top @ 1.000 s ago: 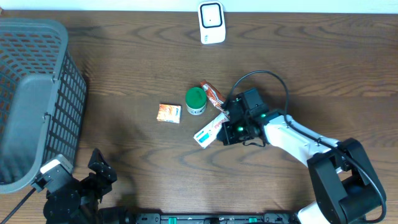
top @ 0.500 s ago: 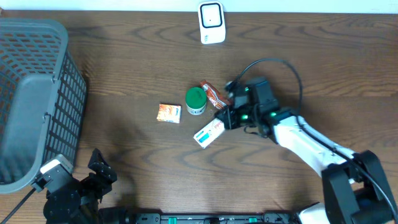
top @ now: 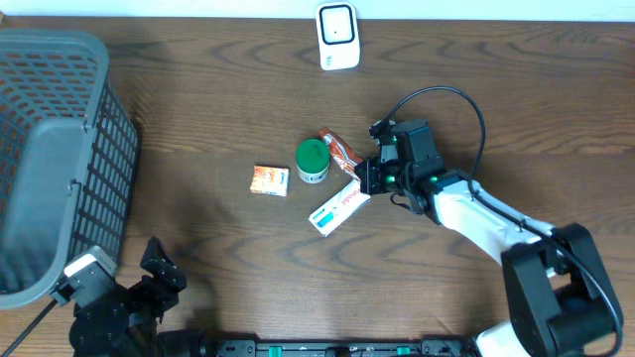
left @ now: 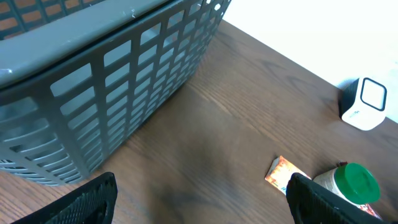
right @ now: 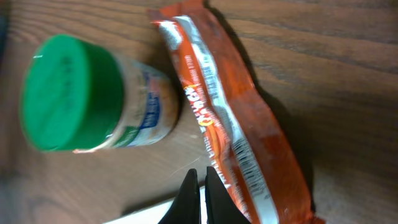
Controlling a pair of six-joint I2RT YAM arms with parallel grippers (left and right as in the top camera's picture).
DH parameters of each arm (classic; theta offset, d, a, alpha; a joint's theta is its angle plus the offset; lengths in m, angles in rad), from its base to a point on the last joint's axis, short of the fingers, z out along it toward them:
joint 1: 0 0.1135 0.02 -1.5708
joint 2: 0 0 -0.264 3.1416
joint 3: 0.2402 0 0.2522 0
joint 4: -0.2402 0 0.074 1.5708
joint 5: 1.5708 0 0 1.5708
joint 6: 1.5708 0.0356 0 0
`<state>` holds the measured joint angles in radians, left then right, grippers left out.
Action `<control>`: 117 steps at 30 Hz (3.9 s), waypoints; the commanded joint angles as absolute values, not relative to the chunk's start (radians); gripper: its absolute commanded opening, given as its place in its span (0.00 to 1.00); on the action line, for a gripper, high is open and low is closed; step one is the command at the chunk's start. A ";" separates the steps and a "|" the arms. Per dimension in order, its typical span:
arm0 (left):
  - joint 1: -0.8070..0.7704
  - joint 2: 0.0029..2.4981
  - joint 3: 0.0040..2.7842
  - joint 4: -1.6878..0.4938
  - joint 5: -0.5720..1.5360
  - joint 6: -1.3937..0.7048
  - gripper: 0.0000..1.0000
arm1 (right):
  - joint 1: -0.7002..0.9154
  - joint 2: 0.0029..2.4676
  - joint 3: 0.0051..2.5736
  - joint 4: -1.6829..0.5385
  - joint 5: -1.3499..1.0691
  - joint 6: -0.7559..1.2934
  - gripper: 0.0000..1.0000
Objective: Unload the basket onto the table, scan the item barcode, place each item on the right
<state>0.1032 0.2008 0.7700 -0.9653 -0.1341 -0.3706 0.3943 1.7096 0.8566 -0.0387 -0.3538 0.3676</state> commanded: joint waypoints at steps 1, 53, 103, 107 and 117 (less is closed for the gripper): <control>0.107 0.200 0.768 -0.965 -0.142 -0.379 0.87 | 0.407 1.753 0.864 -0.009 -0.342 0.389 0.01; 0.107 0.200 0.768 -0.965 -0.142 -0.379 0.87 | 0.418 1.897 0.874 0.020 -0.224 0.347 0.01; 0.107 0.200 0.768 -0.965 -0.142 -0.379 0.87 | 0.374 1.758 0.884 0.076 -0.072 0.409 0.01; 0.107 0.200 0.768 -0.965 -0.142 -0.379 0.88 | 0.374 1.857 0.884 0.089 -0.127 0.423 0.01; 0.107 0.200 0.768 -0.965 -0.142 -0.379 0.87 | 0.383 1.811 0.884 -0.044 -0.145 0.441 0.01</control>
<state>0.1032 0.2008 0.7700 -0.9653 -0.1341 -0.3706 0.3775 1.8408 0.8967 0.0296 -0.1349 0.4133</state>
